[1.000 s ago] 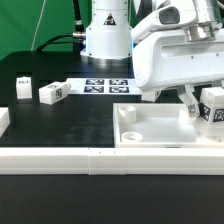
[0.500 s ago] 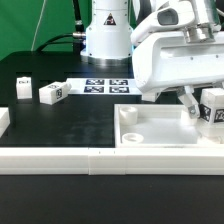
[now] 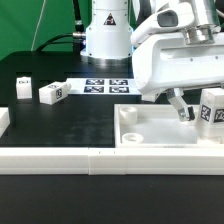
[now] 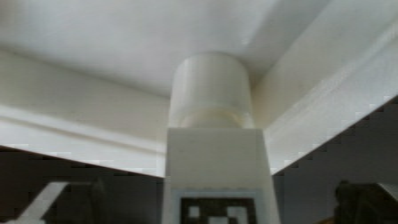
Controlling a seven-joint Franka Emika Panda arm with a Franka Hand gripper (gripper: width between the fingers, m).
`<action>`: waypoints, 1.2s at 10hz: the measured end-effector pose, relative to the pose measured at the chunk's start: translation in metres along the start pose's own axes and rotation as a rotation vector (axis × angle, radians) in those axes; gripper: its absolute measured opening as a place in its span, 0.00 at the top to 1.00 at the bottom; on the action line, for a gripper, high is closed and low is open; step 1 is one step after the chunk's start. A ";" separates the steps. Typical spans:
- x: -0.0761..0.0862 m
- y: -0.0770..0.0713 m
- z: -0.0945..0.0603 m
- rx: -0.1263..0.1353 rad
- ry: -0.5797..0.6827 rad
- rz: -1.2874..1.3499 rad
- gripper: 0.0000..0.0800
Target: Assemble one leg
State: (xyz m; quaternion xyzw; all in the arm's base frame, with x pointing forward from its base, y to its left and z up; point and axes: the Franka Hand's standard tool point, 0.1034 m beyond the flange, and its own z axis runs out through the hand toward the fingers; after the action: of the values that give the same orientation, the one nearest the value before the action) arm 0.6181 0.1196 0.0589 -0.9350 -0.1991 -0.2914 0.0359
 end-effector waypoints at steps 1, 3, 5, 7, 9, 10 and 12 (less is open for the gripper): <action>0.001 0.000 -0.001 0.000 0.000 0.001 0.19; 0.016 -0.001 -0.016 -0.005 0.007 -0.005 0.19; 0.025 0.001 -0.024 -0.003 -0.003 -0.009 0.19; 0.022 -0.001 -0.023 0.004 -0.022 -0.009 0.19; 0.019 -0.006 -0.021 0.030 -0.099 0.001 0.19; 0.022 -0.003 -0.020 0.035 -0.141 0.008 0.19; 0.025 -0.003 -0.019 0.059 -0.301 0.033 0.19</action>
Offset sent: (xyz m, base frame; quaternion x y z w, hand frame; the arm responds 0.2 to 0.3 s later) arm -0.0012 -0.0046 0.0268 0.0009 -0.0198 0.0015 0.9998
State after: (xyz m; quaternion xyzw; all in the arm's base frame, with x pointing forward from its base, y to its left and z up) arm 0.6255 0.1272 0.0888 -0.9698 -0.1952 -0.1413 0.0381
